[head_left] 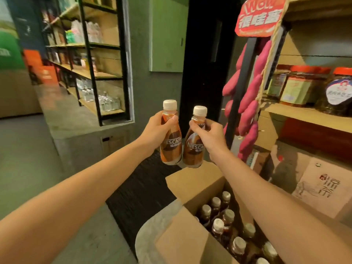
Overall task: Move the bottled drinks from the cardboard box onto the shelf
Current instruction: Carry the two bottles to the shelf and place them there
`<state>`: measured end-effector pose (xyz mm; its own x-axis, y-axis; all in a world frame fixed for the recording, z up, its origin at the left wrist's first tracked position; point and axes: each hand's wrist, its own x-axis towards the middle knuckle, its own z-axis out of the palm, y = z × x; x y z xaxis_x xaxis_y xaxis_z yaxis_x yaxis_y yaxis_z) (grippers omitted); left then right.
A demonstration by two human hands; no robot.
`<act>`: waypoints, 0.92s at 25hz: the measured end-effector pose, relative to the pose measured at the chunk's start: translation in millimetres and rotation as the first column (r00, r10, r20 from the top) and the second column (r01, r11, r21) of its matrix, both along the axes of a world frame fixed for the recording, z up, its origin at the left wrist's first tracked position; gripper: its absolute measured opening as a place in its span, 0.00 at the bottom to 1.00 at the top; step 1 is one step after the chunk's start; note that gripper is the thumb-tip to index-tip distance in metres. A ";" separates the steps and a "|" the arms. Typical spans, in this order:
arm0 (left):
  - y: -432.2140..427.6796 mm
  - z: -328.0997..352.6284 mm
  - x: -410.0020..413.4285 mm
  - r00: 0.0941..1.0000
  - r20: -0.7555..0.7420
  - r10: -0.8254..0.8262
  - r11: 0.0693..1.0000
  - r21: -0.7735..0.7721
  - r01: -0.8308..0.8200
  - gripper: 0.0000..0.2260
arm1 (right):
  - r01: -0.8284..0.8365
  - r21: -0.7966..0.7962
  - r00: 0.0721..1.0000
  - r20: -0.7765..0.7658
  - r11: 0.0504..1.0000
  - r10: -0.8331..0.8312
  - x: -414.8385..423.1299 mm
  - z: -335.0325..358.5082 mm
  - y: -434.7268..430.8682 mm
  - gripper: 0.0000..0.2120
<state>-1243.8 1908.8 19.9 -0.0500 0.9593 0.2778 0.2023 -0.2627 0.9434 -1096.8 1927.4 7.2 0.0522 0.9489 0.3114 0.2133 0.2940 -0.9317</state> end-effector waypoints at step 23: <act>-137.3 12.4 -580.7 0.778 -0.067 0.625 0.780 0.007 -0.626 0.13 | -0.641 0.030 0.764 -0.061 0.767 0.642 -612.8 14.5 -45.4 0.14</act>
